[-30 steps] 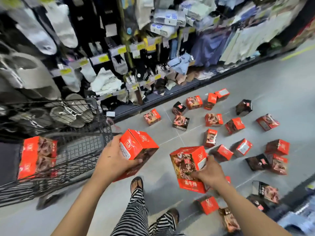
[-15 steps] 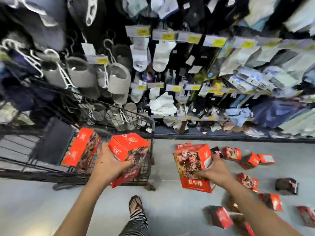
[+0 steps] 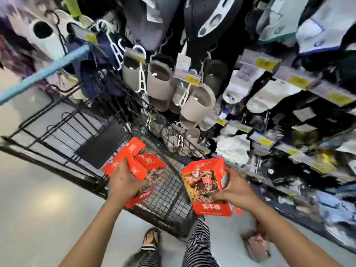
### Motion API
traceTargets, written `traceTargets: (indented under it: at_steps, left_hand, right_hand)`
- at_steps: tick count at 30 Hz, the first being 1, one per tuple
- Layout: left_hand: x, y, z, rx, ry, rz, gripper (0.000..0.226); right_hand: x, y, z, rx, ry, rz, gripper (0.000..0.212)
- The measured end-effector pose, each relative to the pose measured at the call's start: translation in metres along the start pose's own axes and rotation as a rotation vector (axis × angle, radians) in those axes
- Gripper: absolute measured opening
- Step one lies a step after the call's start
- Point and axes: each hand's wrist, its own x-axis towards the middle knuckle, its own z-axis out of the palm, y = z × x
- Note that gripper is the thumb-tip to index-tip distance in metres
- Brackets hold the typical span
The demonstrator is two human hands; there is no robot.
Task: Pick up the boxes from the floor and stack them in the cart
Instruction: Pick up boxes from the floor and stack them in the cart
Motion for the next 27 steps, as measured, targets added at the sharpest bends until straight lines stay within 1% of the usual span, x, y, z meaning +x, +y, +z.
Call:
traceTargets:
  at_steps: [2,3,6,9,10,12,14,16,17,19,21,22,23,25,27]
  left_hand:
    - [0.006,-0.001,0.001,-0.014,0.017,-0.077,0.105]
    - [0.009,-0.001,0.003,-0.024,0.024,-0.109,0.109]
    - [0.018,0.001,0.016,-0.052,0.046,-0.201,0.112]
    - [0.027,-0.009,0.039,-0.082,0.098,-0.269,0.124]
    - [0.028,-0.011,0.046,-0.107,0.121,-0.306,0.123]
    - [0.031,-0.013,0.058,-0.183,0.175,-0.405,0.112]
    - [0.04,-0.016,0.07,-0.258,0.234,-0.457,0.101]
    - [0.052,-0.026,0.086,-0.338,0.214,-0.517,0.093]
    - [0.058,-0.032,0.094,-0.38,0.195,-0.558,0.095]
    - [0.071,-0.048,0.11,-0.494,0.174,-0.632,0.102]
    - [0.082,-0.063,0.127,-0.572,0.197,-0.682,0.102]
    - [0.087,-0.07,0.134,-0.58,0.218,-0.694,0.099]
    - [0.092,-0.078,0.141,-0.604,0.241,-0.697,0.095]
    - [0.102,-0.092,0.152,-0.664,0.257,-0.711,0.089]
    - [0.109,-0.104,0.159,-0.692,0.286,-0.726,0.09]
  right_hand:
    - [0.025,-0.017,0.0,-0.089,-0.049,-0.049,0.08]
    - [0.037,-0.024,0.001,-0.126,-0.066,-0.062,0.081]
    - [0.071,-0.035,0.006,-0.186,-0.135,-0.115,0.082]
    - [0.103,-0.036,0.013,-0.224,-0.259,-0.136,0.077]
    - [0.114,-0.034,0.017,-0.23,-0.297,-0.14,0.077]
    - [0.132,-0.031,0.025,-0.216,-0.353,-0.144,0.08]
    - [0.15,-0.029,0.035,-0.181,-0.39,-0.116,0.08]
    - [0.161,-0.027,0.045,-0.167,-0.4,-0.095,0.076]
    - [0.165,-0.027,0.05,-0.165,-0.399,-0.08,0.076]
    - [0.176,-0.022,0.064,-0.193,-0.367,-0.062,0.088]
    - [0.187,-0.014,0.082,-0.186,-0.36,-0.045,0.104]
    - [0.194,-0.009,0.091,-0.157,-0.37,-0.032,0.107]
    - [0.2,-0.006,0.101,-0.134,-0.378,-0.001,0.107]
    - [0.213,0.002,0.118,-0.09,-0.413,0.052,0.096]
    - [0.224,0.007,0.133,-0.067,-0.415,0.085,0.091]
